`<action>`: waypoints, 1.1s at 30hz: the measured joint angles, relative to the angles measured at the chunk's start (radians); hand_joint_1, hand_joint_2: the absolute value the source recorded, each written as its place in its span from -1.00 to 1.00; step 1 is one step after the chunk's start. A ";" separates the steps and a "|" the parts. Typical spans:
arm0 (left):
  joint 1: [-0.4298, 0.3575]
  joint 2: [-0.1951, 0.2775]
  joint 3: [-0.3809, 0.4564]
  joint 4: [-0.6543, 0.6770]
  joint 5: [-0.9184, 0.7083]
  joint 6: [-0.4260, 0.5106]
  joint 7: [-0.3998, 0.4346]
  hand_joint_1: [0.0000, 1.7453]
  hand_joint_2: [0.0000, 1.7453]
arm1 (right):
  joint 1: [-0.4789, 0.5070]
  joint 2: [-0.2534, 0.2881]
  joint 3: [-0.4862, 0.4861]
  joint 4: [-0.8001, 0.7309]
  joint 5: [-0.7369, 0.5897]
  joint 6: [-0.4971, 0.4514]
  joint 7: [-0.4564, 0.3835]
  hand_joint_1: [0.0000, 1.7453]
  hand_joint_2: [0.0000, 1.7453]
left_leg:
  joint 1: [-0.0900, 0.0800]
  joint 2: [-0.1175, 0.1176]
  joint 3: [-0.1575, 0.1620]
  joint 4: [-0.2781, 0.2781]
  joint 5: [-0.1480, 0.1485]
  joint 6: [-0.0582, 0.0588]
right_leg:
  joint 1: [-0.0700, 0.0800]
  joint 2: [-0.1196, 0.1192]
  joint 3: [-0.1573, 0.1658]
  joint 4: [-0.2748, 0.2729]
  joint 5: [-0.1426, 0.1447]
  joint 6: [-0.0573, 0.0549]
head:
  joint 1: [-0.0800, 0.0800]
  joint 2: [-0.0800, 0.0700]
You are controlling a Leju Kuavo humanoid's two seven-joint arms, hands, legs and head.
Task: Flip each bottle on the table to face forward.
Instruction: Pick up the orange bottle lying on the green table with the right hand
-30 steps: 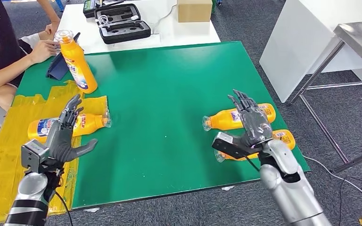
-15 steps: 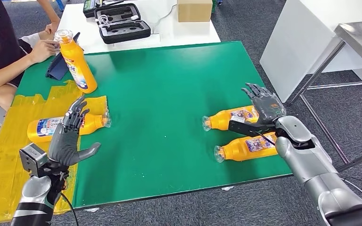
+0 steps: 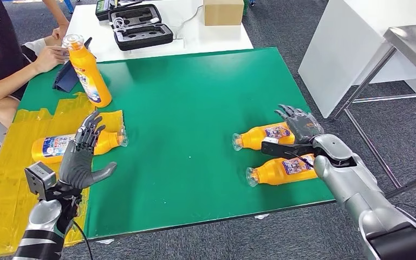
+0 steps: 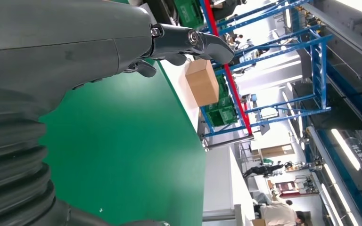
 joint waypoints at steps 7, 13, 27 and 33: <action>-0.015 -0.003 -0.003 0.029 0.012 -0.008 -0.001 -1.00 1.00 | -0.027 0.026 0.022 0.105 -0.010 0.013 -0.004 -1.00 1.00 | 0.000 0.000 0.000 0.000 0.000 0.000 | 0.000 0.000 0.000 0.000 0.000 0.000 | 0.000 0.000; -0.019 -0.004 -0.004 0.039 0.012 -0.011 -0.001 -1.00 1.00 | -0.039 0.036 0.033 0.142 -0.010 0.013 -0.004 -1.00 1.00 | 0.000 0.000 0.000 0.000 0.000 0.000 | 0.000 0.000 0.000 0.000 0.000 0.000 | 0.000 0.000; -0.029 -0.006 -0.017 0.073 0.043 -0.021 -0.003 -1.00 1.00 | -0.077 0.066 0.055 0.282 -0.011 0.026 0.043 -1.00 1.00 | 0.000 0.000 0.000 0.000 0.000 0.000 | 0.000 0.000 0.000 0.000 0.000 0.000 | 0.000 0.000; -0.028 -0.006 -0.017 0.090 0.051 -0.021 -0.001 -1.00 1.00 | -0.086 0.076 0.066 0.327 0.025 0.000 0.110 -1.00 1.00 | 0.000 -0.001 0.000 0.000 0.000 0.000 | 0.000 -0.001 0.000 0.000 0.000 0.000 | 0.000 0.000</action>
